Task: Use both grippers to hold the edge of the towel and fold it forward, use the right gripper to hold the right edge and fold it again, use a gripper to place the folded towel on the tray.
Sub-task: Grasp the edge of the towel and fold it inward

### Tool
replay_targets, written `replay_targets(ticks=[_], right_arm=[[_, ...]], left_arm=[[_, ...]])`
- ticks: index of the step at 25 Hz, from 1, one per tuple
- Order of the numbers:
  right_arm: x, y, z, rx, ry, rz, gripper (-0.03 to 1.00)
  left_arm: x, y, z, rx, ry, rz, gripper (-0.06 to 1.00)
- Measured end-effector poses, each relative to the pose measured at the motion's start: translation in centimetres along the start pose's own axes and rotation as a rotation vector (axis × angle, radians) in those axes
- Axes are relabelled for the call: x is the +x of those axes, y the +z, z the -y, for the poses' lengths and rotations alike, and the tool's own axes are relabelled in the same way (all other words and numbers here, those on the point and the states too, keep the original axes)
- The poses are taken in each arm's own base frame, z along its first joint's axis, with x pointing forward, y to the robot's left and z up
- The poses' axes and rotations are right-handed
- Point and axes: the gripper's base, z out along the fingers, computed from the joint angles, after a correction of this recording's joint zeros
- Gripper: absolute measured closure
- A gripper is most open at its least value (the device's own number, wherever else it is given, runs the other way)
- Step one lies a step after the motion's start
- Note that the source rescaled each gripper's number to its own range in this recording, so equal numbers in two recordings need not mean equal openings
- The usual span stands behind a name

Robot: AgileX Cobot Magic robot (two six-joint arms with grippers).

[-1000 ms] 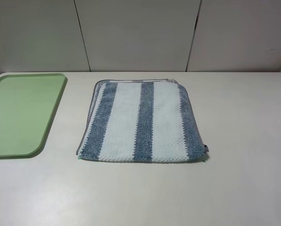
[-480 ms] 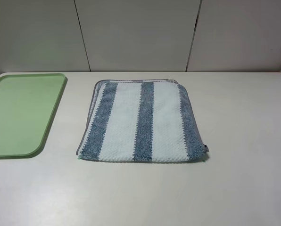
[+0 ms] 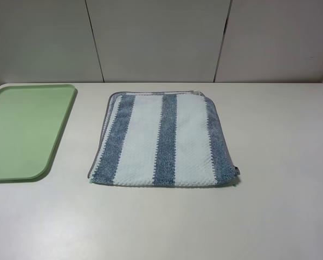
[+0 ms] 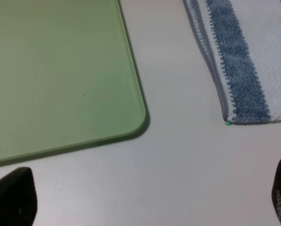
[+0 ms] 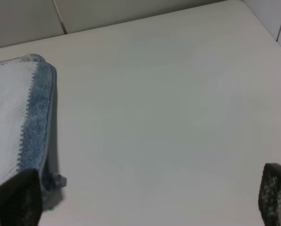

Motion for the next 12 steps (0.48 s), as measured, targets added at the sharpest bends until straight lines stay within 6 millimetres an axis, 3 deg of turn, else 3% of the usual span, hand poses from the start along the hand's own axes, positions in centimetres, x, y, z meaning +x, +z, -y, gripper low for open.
replay_targets(ticks=[12], right_arm=[[0.0, 0.0, 0.0, 0.0, 0.0, 0.0, -0.03]], left_arm=[[-0.03, 0.0, 0.0, 0.0, 0.0, 0.003, -0.05]])
